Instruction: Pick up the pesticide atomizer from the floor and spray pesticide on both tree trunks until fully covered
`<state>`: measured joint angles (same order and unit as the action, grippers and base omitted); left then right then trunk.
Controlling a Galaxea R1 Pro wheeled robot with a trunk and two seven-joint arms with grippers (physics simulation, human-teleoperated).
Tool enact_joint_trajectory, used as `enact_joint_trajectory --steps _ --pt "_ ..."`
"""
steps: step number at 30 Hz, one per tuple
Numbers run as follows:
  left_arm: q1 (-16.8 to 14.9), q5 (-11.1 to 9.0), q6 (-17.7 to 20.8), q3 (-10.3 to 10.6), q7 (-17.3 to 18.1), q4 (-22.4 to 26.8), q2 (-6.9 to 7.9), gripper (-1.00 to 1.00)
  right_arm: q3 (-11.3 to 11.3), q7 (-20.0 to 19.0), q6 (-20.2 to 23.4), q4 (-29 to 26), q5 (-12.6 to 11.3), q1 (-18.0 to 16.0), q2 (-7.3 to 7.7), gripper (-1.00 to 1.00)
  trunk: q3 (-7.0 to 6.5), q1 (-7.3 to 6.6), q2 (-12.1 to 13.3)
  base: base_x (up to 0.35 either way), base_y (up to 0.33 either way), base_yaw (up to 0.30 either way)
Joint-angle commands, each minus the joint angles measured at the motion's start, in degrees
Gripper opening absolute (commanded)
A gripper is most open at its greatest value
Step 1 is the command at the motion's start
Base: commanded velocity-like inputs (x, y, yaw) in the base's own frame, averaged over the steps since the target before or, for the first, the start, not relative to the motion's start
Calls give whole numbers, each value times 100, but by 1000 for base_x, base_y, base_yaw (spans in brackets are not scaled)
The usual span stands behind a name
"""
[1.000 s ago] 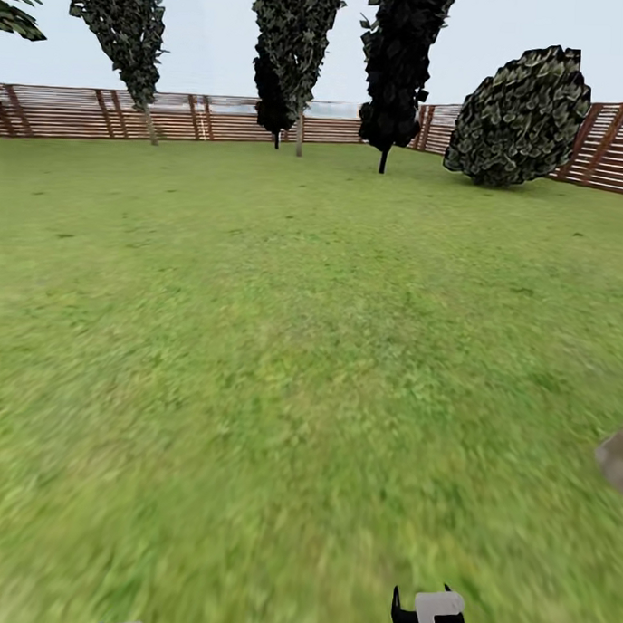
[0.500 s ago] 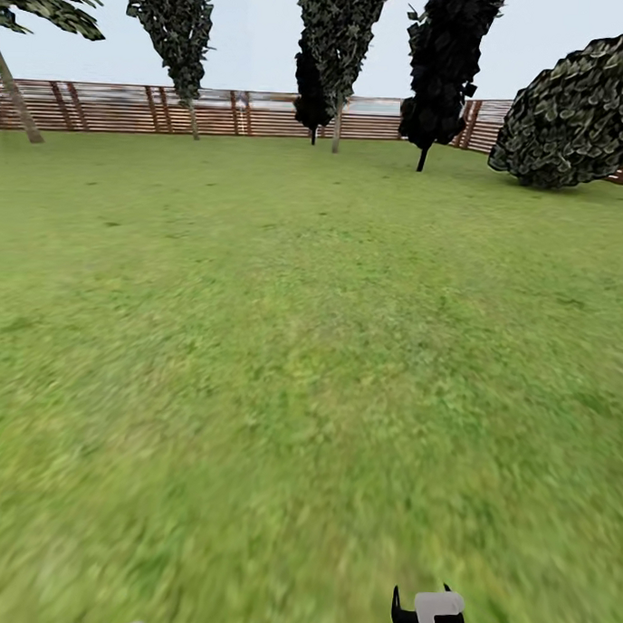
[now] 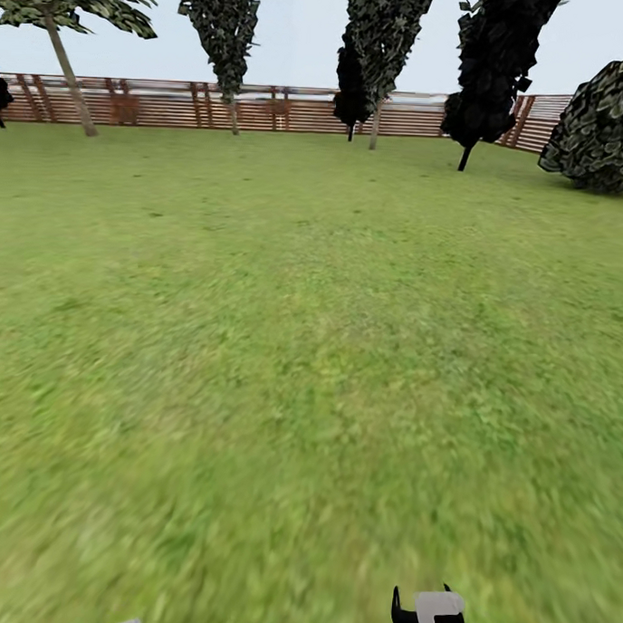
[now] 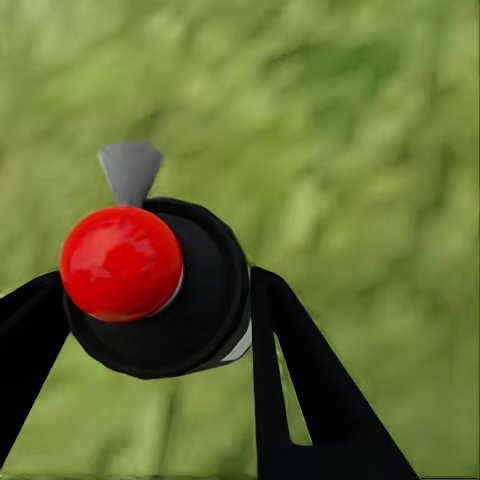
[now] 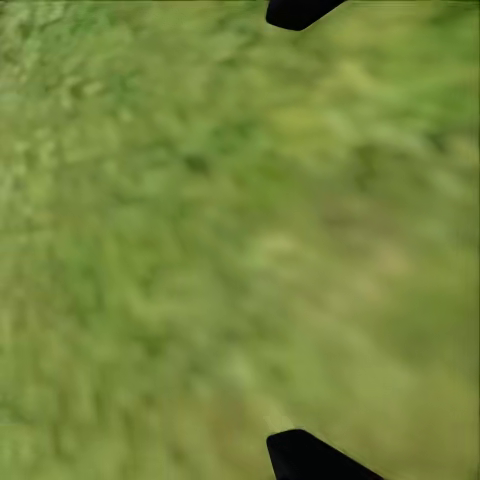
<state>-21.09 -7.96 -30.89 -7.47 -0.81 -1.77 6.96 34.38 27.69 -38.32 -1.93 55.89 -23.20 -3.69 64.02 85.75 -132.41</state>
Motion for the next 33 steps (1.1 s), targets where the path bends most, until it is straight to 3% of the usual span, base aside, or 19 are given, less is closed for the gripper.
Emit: enact_joint_trajectory --steps 1,15,33 --pt "0 -4 -2 1 13 1 -2 -100 -1 0 0 0 1 0 0 100 5 0 0 0 0 245" --pt "60 14 7 27 67 -4 -10 -100 -1 0 0 0 0 0 0 100 77 0 0 23 0 245" --pt "70 10 32 26 50 -1 -1 -100 -4 0 0 9 9 4 -7 100 113 0 0 312 80 275"
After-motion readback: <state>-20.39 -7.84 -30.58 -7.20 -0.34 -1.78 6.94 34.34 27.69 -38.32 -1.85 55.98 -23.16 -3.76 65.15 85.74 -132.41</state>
